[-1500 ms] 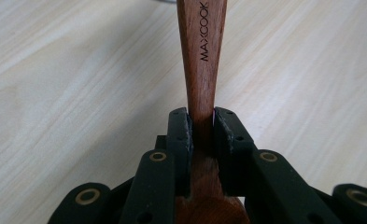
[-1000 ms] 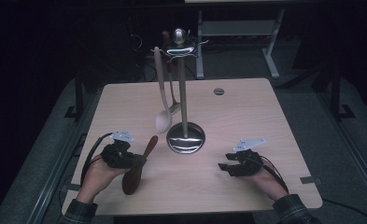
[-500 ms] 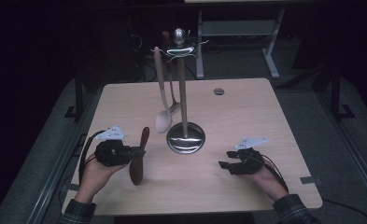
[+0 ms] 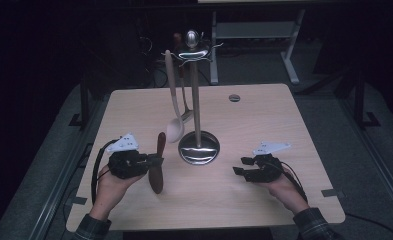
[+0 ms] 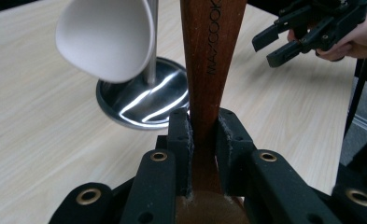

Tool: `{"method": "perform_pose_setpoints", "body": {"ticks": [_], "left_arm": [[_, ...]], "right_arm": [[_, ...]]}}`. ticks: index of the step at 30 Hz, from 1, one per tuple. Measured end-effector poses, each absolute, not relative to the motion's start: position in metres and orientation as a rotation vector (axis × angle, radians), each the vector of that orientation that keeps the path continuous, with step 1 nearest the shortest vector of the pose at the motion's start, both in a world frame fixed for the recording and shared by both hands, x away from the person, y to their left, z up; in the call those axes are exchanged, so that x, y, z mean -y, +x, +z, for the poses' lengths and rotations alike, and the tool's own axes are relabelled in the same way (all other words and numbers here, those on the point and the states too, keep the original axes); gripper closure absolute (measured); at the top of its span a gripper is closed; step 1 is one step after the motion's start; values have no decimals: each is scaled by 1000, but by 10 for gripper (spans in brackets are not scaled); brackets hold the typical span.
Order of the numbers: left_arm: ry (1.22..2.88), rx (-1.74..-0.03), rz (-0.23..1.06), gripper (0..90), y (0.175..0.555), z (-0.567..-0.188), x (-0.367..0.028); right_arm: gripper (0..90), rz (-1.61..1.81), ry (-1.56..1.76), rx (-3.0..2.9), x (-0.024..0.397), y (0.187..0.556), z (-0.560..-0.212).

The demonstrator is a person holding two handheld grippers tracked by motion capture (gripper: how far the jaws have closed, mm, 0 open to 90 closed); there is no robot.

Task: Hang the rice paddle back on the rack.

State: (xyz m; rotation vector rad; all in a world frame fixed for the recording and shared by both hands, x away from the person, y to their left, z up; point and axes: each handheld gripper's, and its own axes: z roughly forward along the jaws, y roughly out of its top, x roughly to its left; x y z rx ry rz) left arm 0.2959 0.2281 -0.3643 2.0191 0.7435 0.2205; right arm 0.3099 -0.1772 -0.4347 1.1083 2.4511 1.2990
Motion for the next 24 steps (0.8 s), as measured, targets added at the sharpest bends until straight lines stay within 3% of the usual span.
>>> {"method": "perform_pose_setpoints", "body": {"ticks": [24], "left_arm": [[2027,-736,226,772,312,-361,-163]], "right_arm": [[507,1549,963,-2371,147,321,-374]]}}
